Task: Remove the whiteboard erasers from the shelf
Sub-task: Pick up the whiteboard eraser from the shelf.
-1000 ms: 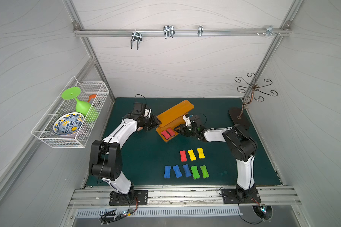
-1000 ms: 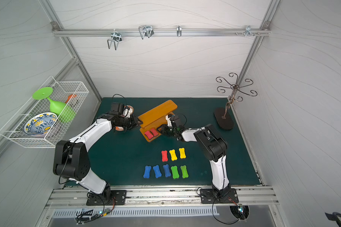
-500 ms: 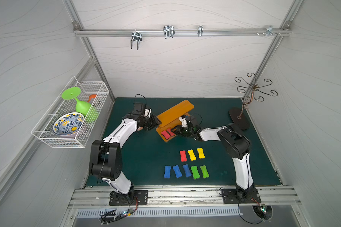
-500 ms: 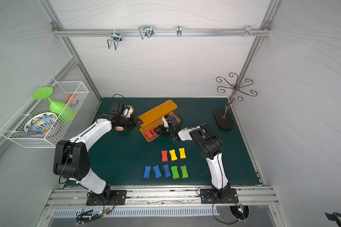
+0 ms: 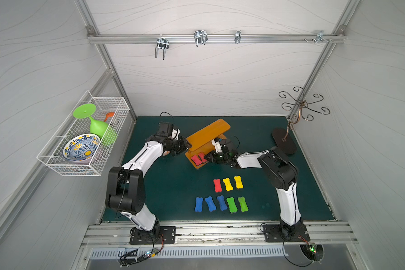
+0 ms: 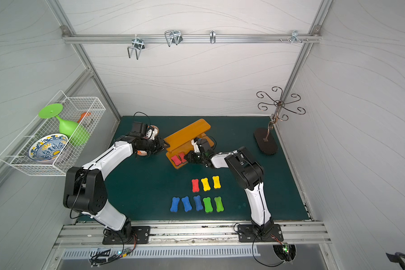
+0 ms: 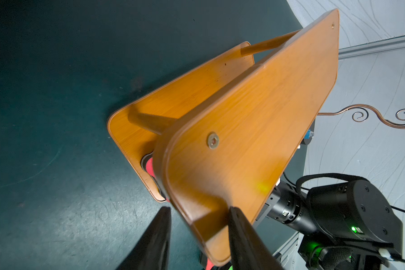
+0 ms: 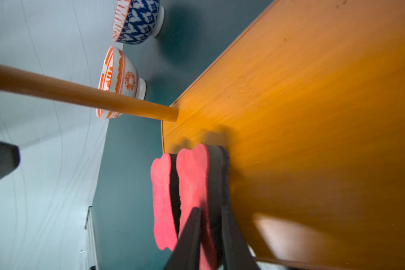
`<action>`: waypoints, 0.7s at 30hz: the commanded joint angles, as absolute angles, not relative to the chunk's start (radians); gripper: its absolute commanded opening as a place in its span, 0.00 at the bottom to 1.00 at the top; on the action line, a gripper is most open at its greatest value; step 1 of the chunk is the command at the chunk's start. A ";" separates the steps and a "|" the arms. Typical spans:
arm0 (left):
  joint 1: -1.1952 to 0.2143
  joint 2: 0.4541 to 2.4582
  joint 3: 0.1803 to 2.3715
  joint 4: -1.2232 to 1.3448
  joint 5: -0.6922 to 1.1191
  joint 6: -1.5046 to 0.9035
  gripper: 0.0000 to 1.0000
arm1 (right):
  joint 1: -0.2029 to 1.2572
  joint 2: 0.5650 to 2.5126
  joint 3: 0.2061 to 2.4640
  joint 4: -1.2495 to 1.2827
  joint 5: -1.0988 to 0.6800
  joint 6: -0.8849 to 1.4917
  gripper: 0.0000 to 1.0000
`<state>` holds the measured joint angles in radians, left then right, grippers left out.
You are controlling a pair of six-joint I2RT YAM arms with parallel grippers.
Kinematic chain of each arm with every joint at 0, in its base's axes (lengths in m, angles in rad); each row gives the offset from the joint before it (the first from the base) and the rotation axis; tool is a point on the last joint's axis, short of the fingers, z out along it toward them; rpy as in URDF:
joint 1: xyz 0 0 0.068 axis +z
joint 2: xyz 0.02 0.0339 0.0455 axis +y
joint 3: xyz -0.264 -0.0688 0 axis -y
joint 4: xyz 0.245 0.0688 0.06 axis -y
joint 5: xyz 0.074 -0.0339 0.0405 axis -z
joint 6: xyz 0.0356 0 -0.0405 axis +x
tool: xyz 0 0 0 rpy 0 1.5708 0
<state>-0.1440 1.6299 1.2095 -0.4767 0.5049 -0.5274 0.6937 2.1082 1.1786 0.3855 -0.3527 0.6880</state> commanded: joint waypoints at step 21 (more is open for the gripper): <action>-0.143 1.428 1.089 -0.447 0.447 -0.575 0.45 | 0.792 1.618 0.869 0.178 -0.113 0.790 0.00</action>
<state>-0.1440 1.4540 1.1110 -0.4793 0.4591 -0.5632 0.7506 1.7065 0.9310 0.2409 -0.1837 0.7559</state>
